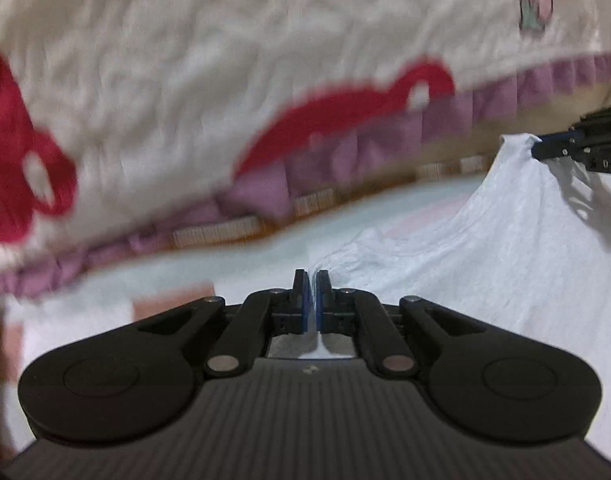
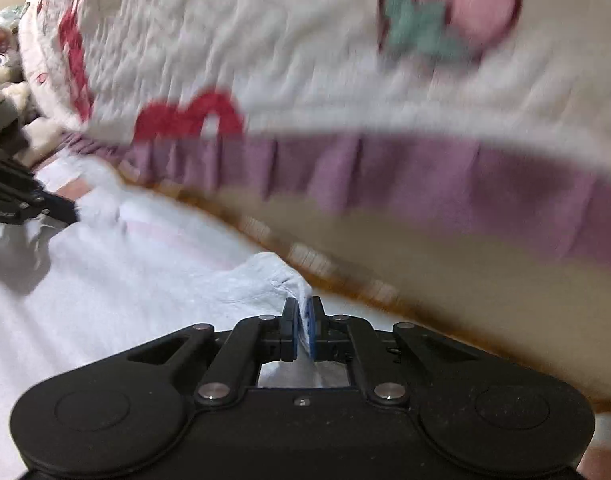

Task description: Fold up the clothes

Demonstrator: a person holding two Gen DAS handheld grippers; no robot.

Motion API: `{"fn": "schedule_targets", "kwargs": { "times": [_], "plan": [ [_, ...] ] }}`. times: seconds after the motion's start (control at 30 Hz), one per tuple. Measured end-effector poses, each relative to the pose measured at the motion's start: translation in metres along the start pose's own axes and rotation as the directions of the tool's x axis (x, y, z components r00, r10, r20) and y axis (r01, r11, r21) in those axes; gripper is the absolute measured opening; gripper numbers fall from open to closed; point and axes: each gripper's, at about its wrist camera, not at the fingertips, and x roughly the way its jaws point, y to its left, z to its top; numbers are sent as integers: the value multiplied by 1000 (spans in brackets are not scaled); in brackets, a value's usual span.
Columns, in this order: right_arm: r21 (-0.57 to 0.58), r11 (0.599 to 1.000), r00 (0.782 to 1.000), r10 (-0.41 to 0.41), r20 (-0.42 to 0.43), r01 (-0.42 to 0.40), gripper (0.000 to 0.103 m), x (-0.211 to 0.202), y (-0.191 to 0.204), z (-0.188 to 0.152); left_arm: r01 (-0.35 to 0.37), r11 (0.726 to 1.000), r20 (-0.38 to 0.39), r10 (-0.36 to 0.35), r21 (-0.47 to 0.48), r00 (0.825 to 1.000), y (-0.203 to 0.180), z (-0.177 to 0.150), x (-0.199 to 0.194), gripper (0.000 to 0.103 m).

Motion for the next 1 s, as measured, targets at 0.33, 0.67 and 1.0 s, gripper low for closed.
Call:
{"fn": "schedule_targets", "kwargs": {
  "times": [0.33, 0.67, 1.0],
  "plan": [
    [-32, 980, 980, -195, -44, 194, 3, 27, 3, -4, -217, 975, -32, 215, -56, 976, 18, 3, 32, 3],
    [81, 996, 998, 44, -52, -40, 46, -16, 65, 4, -254, 948, -126, 233, -193, 964, 68, -52, -80, 57],
    [37, 895, 888, 445, -112, -444, 46, -48, 185, 12, -156, 892, -262, 44, -423, 964, 92, -155, -166, 68]
  ]
}}
